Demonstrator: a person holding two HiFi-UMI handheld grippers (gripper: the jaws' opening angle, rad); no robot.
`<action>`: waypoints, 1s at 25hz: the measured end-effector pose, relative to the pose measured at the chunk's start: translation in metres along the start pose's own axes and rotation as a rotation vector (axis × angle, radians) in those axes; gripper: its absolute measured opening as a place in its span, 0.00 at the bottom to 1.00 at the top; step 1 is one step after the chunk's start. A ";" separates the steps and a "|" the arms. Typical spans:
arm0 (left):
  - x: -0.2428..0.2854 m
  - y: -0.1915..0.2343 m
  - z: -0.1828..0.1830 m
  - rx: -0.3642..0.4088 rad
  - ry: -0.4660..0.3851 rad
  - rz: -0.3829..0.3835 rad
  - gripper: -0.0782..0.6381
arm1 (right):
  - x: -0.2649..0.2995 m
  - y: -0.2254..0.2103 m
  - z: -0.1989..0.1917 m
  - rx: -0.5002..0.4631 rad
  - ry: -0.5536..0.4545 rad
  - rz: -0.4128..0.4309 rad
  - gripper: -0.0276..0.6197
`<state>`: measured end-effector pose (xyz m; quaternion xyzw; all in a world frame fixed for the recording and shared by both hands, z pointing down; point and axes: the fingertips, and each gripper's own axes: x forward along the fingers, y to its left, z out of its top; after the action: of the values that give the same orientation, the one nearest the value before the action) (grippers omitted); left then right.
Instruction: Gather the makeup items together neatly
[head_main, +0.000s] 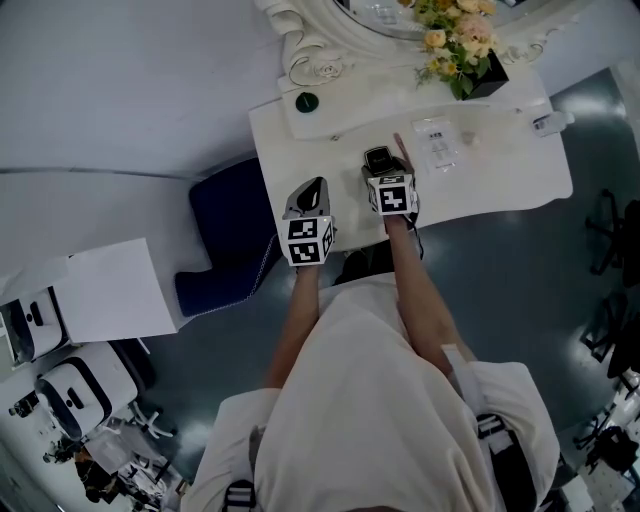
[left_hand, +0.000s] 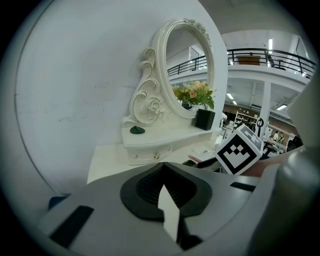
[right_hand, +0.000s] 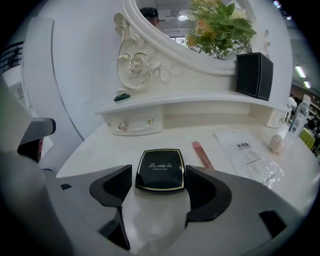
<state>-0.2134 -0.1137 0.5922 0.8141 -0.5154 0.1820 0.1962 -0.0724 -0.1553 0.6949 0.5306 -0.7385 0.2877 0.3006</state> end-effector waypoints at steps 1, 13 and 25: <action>-0.001 -0.002 0.000 0.003 -0.002 -0.006 0.13 | -0.001 -0.001 0.000 0.006 -0.004 0.000 0.54; 0.002 -0.020 0.015 -0.016 -0.048 0.040 0.13 | -0.056 -0.030 0.020 -0.017 -0.111 -0.017 0.54; 0.020 -0.105 0.041 -0.053 -0.093 0.099 0.13 | -0.124 -0.115 0.031 0.074 -0.222 0.057 0.54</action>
<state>-0.1063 -0.1086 0.5534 0.7898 -0.5680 0.1398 0.1844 0.0647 -0.1337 0.5945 0.5486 -0.7710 0.2626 0.1888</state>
